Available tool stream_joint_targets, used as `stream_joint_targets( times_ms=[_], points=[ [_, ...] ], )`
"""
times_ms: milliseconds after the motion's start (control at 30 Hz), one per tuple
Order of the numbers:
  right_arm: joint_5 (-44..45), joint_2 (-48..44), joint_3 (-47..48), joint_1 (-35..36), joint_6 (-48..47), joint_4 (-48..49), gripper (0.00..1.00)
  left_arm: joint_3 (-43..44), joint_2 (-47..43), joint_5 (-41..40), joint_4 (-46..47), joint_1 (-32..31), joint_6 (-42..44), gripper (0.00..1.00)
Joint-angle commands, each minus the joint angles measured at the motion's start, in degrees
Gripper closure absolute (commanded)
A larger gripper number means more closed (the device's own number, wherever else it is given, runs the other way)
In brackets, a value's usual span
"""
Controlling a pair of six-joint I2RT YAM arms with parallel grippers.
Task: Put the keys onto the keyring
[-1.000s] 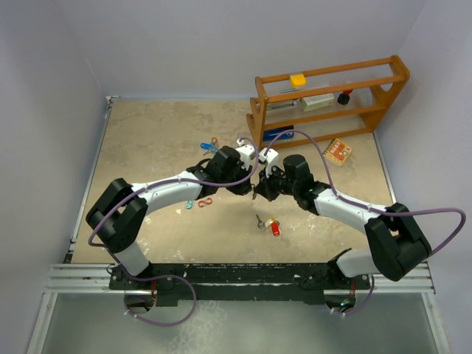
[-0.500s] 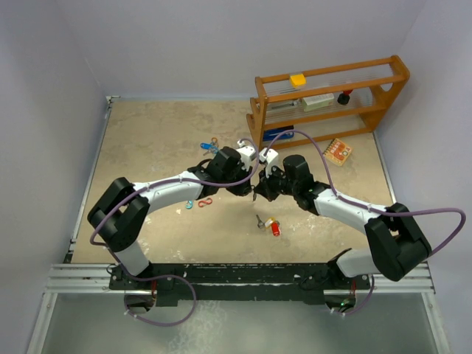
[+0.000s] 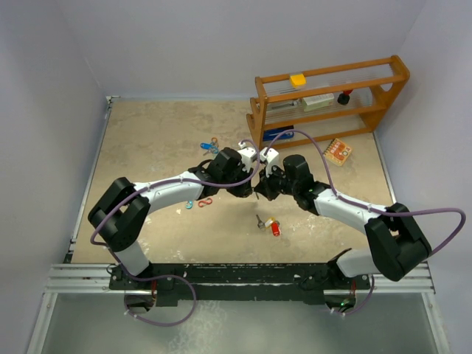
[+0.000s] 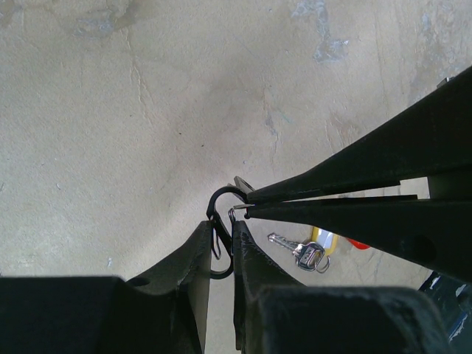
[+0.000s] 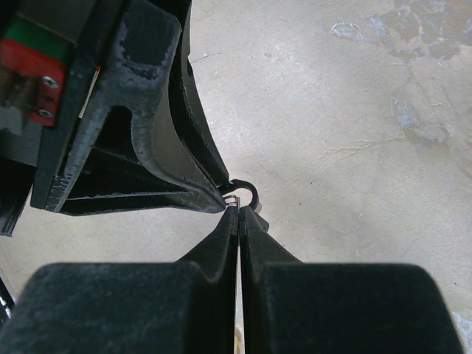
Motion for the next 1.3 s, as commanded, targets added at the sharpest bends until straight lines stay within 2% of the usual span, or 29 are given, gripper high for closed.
stream_joint_targets(
  times_ms=[0, 233, 400, 533, 667, 833, 1133, 1267],
  points=[
    [0.8, -1.0, 0.1, 0.1, -0.3, 2.0, 1.00, 0.4, -1.9, 0.8, 1.5, -0.5, 1.2, 1.00],
    [2.2, -1.4, -0.1, 0.1, 1.0, 0.5, 1.00, 0.2, -2.9, 0.5, 1.4, -0.4, 1.0, 1.00],
    [8.7, -2.0, -0.6, 0.1, 4.0, 0.6, 1.00, 0.3, -3.3, 0.5, 0.8, -0.5, 1.3, 1.00],
    [11.6, -2.3, -0.6, 0.0, 5.3, 0.6, 0.77, 0.3, -3.6, 1.0, 0.9, -0.5, 1.2, 1.00],
    [15.1, -3.3, -1.1, 0.0, 7.4, 1.2, 0.66, 0.5, -4.1, 1.0, 0.8, -0.5, 1.3, 1.00],
    [16.4, -5.8, -2.4, 0.0, 8.0, 2.4, 0.56, 0.9, -4.9, -0.7, 0.3, -0.4, 0.7, 1.00],
    [8.1, -6.8, -5.4, -0.1, 4.9, 6.9, 0.46, 2.2, -6.4, 0.0, 0.2, 0.7, -0.9, 1.00],
    [6.0, -5.9, -5.2, -0.1, 4.6, 6.8, 0.45, 2.3, -7.3, 0.8, 0.9, 1.2, -1.5, 1.00]
  ],
)
